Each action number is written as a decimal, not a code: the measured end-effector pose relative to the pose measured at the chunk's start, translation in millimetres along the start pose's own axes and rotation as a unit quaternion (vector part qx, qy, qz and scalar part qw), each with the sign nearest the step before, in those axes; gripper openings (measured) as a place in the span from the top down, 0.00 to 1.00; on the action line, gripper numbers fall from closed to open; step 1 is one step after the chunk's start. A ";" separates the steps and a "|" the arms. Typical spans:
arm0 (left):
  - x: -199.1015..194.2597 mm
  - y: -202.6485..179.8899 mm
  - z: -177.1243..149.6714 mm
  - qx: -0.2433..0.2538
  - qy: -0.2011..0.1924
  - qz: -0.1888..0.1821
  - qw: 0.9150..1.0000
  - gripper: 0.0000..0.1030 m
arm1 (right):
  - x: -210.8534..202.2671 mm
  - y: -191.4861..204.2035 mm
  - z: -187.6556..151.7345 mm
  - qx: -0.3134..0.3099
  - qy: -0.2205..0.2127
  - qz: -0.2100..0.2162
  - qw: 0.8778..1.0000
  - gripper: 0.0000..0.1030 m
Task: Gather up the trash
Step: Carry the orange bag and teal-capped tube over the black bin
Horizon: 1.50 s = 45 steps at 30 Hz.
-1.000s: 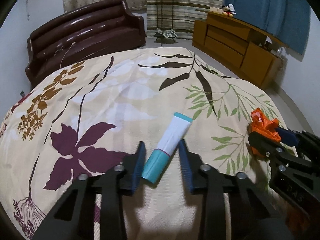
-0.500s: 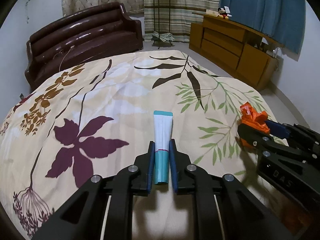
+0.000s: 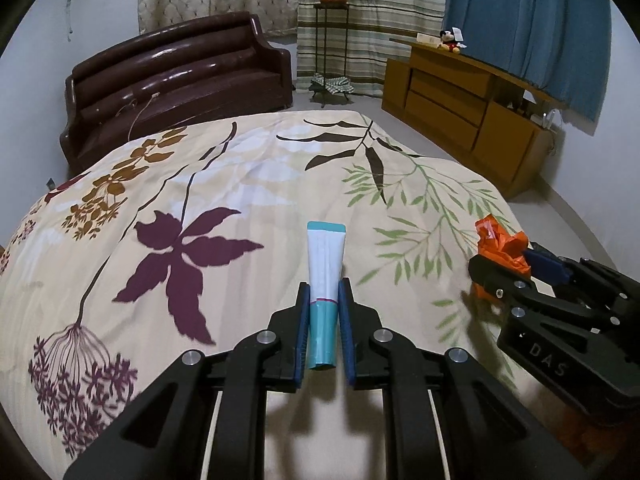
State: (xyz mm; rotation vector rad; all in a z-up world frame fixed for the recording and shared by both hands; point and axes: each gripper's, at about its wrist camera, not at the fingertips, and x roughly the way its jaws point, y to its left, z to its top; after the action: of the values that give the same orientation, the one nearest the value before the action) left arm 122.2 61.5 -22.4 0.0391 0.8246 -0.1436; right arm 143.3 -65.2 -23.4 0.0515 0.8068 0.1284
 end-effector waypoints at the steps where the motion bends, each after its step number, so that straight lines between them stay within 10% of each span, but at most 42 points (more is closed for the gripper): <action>1: -2.4 -0.9 -1.5 -0.001 -0.001 0.000 1.000 0.85 | -3.9 -0.2 -3.1 0.000 -0.001 0.000 1.000 0.58; 45: -19.9 -156.9 -24.2 0.055 -0.030 -0.063 0.996 0.85 | -72.0 -162.4 -69.2 0.084 -0.028 -0.087 0.992 0.59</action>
State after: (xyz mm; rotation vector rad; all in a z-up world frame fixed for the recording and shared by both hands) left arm 69.0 -89.4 -20.9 0.0867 0.7594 -0.3086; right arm 59.4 -236.0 -35.0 0.1434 0.7614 -0.1065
